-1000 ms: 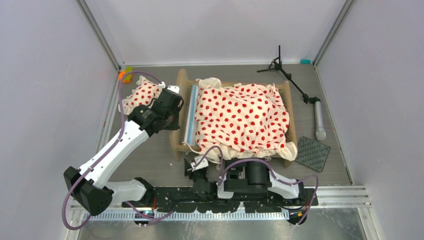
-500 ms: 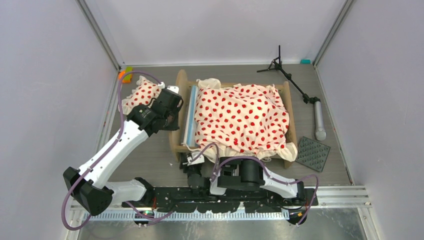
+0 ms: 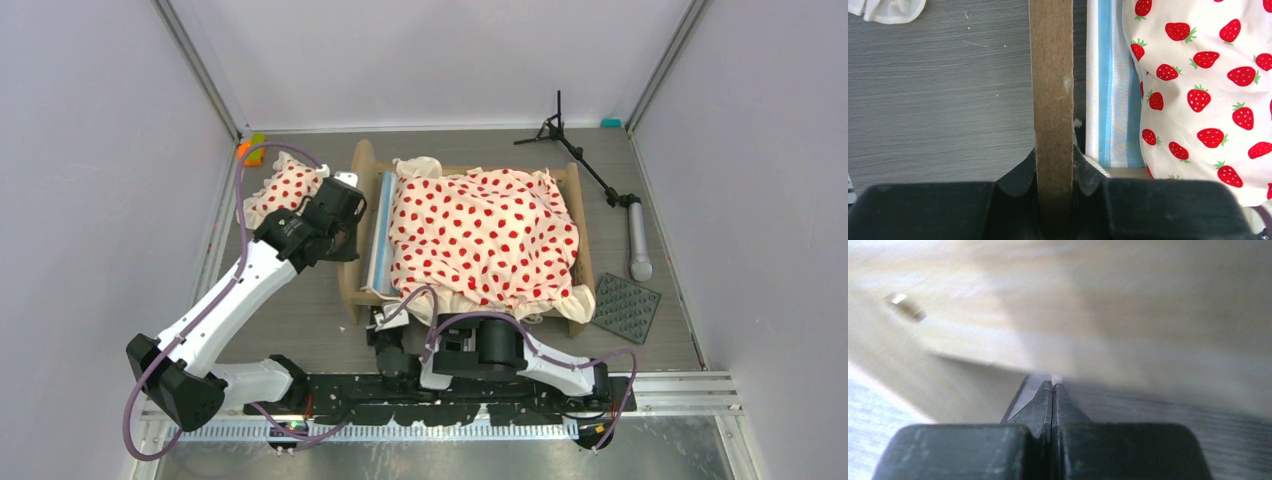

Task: Set up the pet bed
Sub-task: Adjust the ropes on the bed frame.

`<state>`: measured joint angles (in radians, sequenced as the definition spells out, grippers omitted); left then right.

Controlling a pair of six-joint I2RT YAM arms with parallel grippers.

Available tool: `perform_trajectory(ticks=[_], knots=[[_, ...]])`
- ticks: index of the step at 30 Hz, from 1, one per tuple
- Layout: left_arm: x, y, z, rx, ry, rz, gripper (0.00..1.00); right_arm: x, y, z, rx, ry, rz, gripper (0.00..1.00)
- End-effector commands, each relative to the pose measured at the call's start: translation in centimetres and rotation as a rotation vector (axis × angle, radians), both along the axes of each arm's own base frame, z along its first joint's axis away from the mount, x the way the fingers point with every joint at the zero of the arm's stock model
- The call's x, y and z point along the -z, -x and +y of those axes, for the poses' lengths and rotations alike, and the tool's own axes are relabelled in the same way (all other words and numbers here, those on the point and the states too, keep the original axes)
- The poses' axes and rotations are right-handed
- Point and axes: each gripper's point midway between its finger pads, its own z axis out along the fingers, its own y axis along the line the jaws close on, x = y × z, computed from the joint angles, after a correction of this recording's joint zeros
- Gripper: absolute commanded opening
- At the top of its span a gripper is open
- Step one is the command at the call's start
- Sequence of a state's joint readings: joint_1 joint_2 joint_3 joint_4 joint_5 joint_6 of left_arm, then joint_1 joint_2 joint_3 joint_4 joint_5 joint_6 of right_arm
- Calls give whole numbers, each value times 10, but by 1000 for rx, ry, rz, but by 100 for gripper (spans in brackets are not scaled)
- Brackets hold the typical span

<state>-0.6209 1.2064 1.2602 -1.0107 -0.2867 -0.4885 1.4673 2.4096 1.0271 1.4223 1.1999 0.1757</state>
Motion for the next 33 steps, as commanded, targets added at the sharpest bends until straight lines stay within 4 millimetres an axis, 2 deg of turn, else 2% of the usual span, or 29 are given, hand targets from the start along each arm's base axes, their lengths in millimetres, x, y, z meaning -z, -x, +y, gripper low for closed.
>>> perform_trajectory(ticks=[1, 6, 12, 21, 33], knots=[[-35, -2, -28, 61, 175, -89, 0, 9, 37, 5, -79, 46, -5, 0], [-30, -4, -27, 55, 170, -92, 0, 8, 66, -4, -123, 28, 14, 0], [-21, -7, -30, 59, 160, -78, 0, -3, 102, -6, -203, 27, 13, 0], [-12, -9, -33, 65, 158, -74, 0, -20, 159, 14, -388, 8, 6, 0], [3, -11, -34, 65, 146, -55, 0, -31, 213, 40, -599, 49, 21, 0]])
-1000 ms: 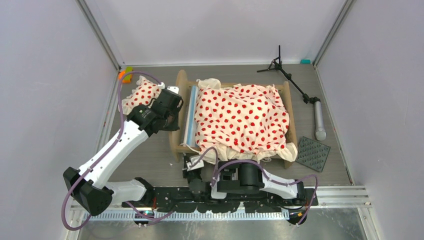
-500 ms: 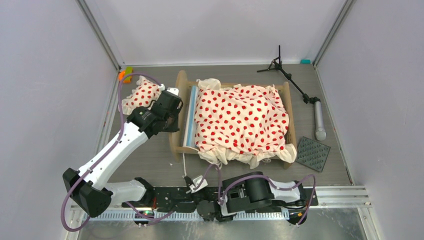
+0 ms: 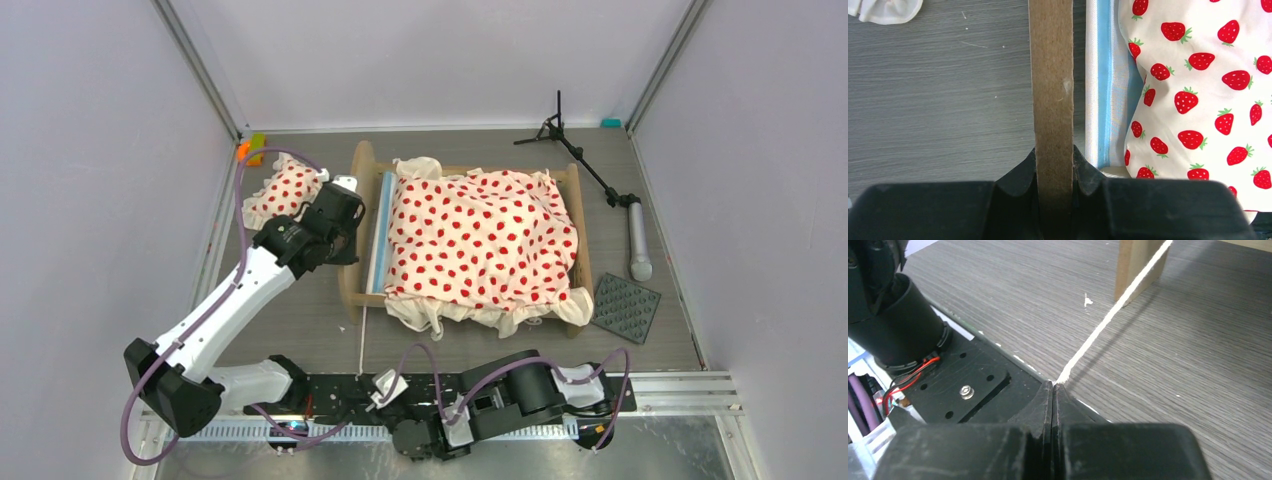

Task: Set up the pet bed
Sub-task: Adjust the ropes on the bed frame.

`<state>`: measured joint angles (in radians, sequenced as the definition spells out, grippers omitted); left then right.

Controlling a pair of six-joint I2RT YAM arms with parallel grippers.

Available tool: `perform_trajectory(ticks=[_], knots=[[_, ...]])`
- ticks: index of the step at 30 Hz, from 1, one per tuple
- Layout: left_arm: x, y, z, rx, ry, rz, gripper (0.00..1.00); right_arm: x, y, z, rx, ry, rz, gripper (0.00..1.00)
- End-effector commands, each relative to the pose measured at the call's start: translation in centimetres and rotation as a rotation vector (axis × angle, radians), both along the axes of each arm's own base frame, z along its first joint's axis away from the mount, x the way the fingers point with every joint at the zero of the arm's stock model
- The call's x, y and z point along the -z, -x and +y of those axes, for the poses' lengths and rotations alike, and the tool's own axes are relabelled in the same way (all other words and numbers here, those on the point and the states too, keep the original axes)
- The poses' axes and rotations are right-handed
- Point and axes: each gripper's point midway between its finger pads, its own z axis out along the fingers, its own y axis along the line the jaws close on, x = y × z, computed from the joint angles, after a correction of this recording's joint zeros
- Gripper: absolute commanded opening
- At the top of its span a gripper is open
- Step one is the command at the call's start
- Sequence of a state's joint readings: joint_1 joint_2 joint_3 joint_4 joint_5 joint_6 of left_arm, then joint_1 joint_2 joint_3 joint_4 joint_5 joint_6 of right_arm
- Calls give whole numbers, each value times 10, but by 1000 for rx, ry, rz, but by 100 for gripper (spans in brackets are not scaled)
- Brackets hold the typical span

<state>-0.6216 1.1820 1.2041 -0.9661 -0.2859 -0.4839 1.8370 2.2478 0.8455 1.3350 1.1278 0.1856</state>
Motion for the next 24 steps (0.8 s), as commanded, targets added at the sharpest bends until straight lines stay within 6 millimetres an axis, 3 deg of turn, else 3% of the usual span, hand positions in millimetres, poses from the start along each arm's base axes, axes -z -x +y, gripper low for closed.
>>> perform_trajectory(ticks=[1, 10, 18, 24], knots=[[-5, -12, -34, 61, 139, -43, 0, -20, 42, 26, -174, -38, 45, 0], [4, -13, -32, 55, 120, -37, 0, -22, 72, 19, -280, 32, 64, 0], [12, -14, -30, 48, 106, -32, 0, -7, 111, 20, -451, 138, 156, 0], [9, -12, -33, 73, 117, -33, 0, -7, 98, 7, -370, 115, 155, 0]])
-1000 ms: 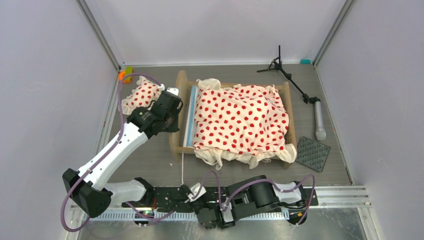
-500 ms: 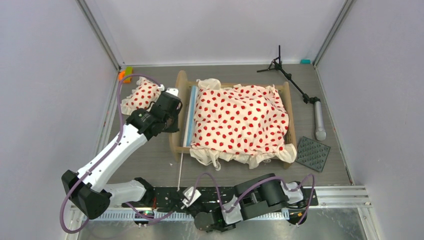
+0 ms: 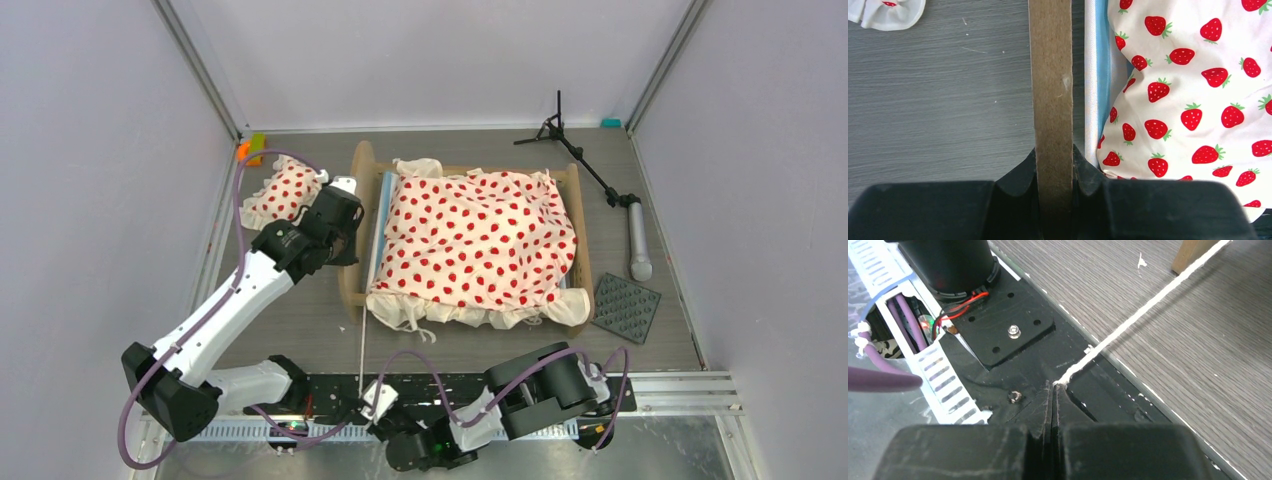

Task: Set up the pet bed
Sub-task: Adjust the ropes on the bed frame, then move the bed frame to the center of the board.

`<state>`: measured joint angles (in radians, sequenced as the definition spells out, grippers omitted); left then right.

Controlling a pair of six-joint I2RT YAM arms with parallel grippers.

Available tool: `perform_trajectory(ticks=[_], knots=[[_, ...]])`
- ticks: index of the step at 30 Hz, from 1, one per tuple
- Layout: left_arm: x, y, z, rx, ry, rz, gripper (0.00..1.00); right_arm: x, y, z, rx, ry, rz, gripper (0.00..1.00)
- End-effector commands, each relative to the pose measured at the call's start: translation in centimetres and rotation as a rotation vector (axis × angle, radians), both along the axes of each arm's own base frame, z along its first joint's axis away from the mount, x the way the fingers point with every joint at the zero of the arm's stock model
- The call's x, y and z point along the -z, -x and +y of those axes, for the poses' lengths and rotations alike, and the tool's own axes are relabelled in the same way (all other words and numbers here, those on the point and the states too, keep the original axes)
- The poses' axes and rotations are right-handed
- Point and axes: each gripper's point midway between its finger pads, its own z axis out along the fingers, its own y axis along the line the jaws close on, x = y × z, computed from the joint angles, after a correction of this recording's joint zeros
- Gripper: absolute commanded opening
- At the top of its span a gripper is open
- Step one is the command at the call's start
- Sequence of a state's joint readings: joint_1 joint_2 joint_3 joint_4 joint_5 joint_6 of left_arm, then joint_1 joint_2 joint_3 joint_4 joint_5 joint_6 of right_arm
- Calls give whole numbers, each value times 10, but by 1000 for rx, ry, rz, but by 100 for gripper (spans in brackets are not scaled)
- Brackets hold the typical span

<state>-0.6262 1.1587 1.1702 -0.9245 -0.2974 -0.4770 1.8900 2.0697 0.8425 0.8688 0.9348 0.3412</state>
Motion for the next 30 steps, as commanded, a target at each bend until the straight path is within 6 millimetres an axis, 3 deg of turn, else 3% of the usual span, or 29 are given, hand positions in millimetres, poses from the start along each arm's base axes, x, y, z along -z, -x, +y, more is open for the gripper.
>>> perform_trajectory(ticks=[1, 3, 9, 11, 14, 16, 18, 20, 25, 30], knots=[[6, -9, -34, 81, 114, -3, 1, -14, 43, 1, -109, -77, 101, 0], [-1, -6, -34, 90, 127, -8, 9, -18, 32, -7, -43, -96, 83, 0], [-47, 5, -26, 101, 210, -130, 52, -23, 16, -17, 37, -123, 62, 3], [-62, 11, -22, 105, 228, -165, 61, -24, 17, -18, 30, -135, 79, 19], [-69, 20, -16, 108, 230, -164, 65, -28, 15, -21, 29, -139, 87, 43], [-69, 26, -11, 107, 230, -163, 65, -35, 11, -26, 42, -137, 88, 54], [-69, 32, -7, 100, 234, -167, 65, -41, 3, -36, 63, -112, 86, 57], [-73, 39, 0, 88, 246, -186, 65, -48, -10, -52, 117, -95, 97, 57], [-79, 55, 18, 59, 271, -238, 65, -68, -58, -96, 276, -41, 169, 40], [-71, 57, 16, 87, 289, -264, 65, -87, -99, -145, 423, -36, 212, 28]])
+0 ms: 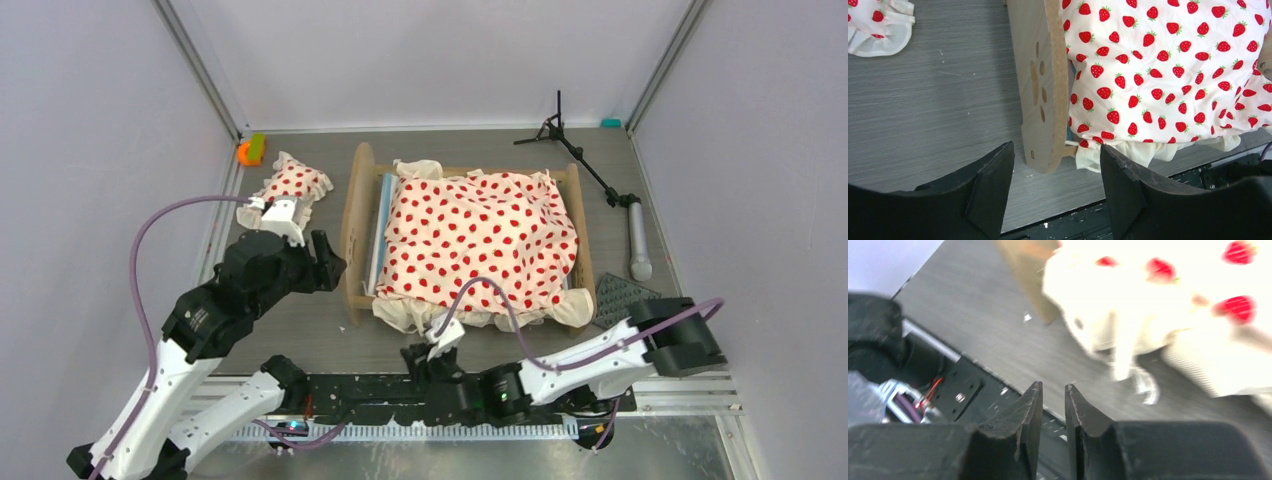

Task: Set up the pet bed
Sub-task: Move the bed frame to the center of the board.

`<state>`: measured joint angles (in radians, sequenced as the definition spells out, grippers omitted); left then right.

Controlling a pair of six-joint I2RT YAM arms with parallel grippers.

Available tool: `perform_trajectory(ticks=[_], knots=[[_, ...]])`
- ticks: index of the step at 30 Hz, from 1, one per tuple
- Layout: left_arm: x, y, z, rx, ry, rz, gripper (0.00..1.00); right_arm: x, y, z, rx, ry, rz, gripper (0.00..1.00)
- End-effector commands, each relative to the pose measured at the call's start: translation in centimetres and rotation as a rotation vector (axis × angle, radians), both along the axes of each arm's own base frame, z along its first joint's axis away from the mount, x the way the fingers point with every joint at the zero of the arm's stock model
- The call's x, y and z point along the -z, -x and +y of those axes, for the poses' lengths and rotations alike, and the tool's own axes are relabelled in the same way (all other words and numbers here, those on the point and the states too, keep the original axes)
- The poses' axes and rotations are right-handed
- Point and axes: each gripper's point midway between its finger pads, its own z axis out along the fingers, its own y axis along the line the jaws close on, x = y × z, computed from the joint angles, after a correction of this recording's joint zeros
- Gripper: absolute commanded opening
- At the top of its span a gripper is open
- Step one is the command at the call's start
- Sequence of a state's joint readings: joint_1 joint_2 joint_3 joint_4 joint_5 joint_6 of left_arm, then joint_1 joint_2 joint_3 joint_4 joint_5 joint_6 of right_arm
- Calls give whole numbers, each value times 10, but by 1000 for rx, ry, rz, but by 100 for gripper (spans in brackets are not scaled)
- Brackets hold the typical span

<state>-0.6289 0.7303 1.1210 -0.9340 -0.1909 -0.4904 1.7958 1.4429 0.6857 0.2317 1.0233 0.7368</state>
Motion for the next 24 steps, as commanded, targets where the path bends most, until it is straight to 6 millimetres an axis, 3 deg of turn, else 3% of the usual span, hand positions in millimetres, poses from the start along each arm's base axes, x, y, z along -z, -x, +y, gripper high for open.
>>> perform_trajectory(ticks=[1, 8, 13, 19, 24], knots=[[9, -3, -6, 27, 1, -1, 65, 10, -38, -61, 169, 91, 42, 27], [31, -26, -9, 15, -131, 47, 67, 19, -67, -93, 283, 126, 87, 28], [44, -41, -23, 34, -137, 62, 67, 23, -104, -110, 393, 152, 65, 29], [51, -64, -24, 3, -215, 55, 62, 22, -158, -126, 434, 134, 91, 29], [59, -83, -25, -21, -292, 65, 59, 18, -193, -122, 409, 132, 101, 30]])
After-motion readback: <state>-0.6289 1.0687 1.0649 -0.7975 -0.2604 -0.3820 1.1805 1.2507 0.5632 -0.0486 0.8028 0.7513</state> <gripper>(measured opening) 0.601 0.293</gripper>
